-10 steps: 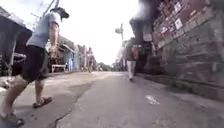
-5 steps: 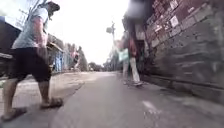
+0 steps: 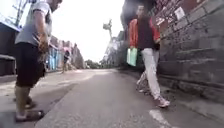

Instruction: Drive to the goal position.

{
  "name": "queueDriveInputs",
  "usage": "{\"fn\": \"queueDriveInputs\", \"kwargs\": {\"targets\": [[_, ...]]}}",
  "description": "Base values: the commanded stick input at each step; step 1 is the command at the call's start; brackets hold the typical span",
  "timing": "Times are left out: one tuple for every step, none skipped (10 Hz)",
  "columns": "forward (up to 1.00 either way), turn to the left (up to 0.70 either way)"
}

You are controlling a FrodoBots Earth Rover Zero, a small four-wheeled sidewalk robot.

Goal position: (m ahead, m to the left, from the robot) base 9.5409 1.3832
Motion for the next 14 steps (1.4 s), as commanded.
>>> {"fn": "queueDriveInputs", "kwargs": {"targets": [[0.70, 0.22], [0.70, 0.04], [0.70, 0.00], [0.70, 0.06], [0.70, 0.27], [0.70, 0.12], [0.70, 0.00], [0.70, 0.00], [0.70, 0.00], [0.70, 0.00], [0.70, 0.00], [0.70, 0.00], [0.70, 0.00], [0.70, 0.00]]}}
